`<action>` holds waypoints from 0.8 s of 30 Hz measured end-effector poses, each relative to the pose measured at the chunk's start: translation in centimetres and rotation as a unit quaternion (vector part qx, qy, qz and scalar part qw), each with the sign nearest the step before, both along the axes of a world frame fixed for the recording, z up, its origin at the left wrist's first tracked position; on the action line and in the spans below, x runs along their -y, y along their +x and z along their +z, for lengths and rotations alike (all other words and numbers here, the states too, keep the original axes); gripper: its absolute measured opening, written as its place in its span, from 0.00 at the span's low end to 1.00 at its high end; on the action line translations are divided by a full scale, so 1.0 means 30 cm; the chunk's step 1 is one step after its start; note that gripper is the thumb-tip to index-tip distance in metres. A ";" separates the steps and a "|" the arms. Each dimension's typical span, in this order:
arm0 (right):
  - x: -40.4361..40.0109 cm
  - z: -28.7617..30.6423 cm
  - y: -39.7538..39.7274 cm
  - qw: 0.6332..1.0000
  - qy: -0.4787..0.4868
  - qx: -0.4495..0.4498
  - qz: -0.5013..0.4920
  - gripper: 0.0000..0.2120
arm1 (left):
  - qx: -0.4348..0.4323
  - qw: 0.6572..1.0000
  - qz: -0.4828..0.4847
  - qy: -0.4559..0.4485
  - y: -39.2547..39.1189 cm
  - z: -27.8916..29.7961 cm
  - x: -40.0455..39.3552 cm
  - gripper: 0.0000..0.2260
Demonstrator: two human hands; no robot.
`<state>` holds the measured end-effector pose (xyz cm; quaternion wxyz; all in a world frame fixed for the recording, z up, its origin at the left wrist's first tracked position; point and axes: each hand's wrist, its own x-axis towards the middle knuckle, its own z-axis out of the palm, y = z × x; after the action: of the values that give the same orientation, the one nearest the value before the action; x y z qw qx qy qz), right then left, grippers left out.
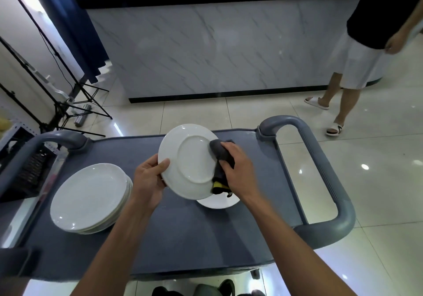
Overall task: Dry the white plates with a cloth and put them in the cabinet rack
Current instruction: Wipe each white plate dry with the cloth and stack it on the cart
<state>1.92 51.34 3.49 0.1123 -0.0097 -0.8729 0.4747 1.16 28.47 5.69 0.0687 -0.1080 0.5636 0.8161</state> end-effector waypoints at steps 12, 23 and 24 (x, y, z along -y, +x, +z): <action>-0.063 -0.034 0.072 0.997 0.039 -0.055 -0.047 0.18 | -0.122 0.965 0.015 -0.232 -0.052 0.012 -0.078 0.10; -0.196 -0.046 0.141 0.992 0.031 -0.060 -0.107 0.21 | -0.330 0.752 -0.131 -0.555 -0.068 -0.076 -0.210 0.12; -0.202 -0.049 0.147 0.992 0.033 -0.056 -0.110 0.21 | -0.338 0.734 -0.138 -0.573 -0.065 -0.089 -0.218 0.14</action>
<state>6.33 57.38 2.02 0.2127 -0.0754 -0.8739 0.4305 -0.80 34.99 3.02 -0.0898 0.2351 0.9190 0.3034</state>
